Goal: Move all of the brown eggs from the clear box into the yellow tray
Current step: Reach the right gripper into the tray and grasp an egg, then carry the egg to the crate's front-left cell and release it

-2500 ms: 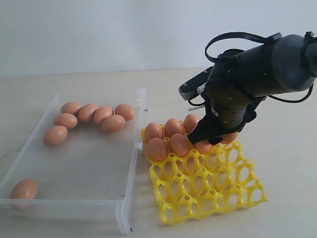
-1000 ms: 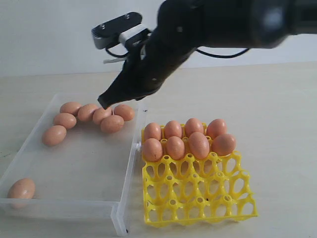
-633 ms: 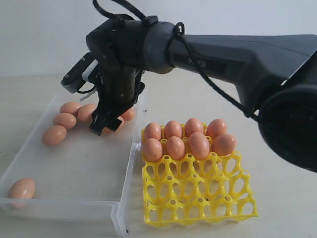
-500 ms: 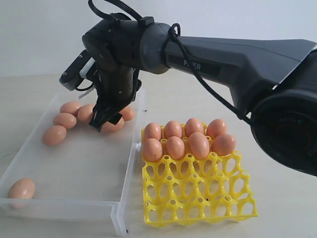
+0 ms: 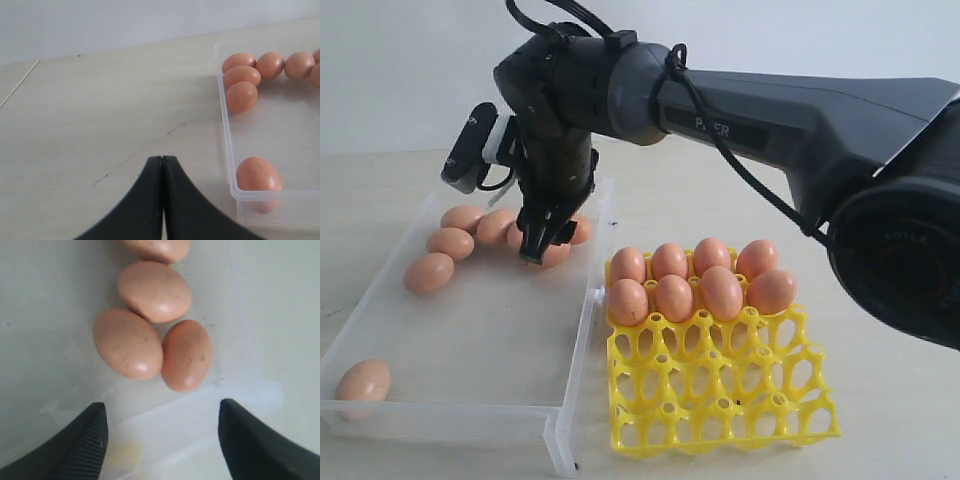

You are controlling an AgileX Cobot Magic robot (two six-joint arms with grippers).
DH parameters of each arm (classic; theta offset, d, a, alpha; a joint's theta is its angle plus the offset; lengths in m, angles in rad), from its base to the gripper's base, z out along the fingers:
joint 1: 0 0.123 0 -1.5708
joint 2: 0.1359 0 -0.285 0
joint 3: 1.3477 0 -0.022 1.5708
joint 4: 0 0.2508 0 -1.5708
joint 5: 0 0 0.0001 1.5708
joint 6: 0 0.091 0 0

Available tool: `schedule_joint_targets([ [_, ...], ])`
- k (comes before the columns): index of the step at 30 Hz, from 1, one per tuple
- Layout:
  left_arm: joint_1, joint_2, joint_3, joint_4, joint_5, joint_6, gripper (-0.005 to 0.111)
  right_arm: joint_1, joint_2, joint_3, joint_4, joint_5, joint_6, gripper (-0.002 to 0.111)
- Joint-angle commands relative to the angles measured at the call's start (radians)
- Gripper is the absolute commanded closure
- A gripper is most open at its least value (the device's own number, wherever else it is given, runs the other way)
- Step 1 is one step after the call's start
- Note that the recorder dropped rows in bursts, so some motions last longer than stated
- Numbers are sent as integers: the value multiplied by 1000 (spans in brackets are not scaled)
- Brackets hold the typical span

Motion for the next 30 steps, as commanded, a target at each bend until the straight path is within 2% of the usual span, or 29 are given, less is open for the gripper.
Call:
schedule_joint_targets([
  [1,-8,-6,-4,-2,-9,-6,107,-12,35,-10,177,-59,-213,47],
  [6,-8,-6,-4,-2,-9,-6,107,-26,85,-10,191,-59,-441,47],
  [14,-8,-6,-4,-2,-9,-6,107,-44,102,-10,204,-181,-447,47],
  [30,-8,-6,-4,-2,-9,-6,107,-66,175,-10,251,-299,-500,49],
])
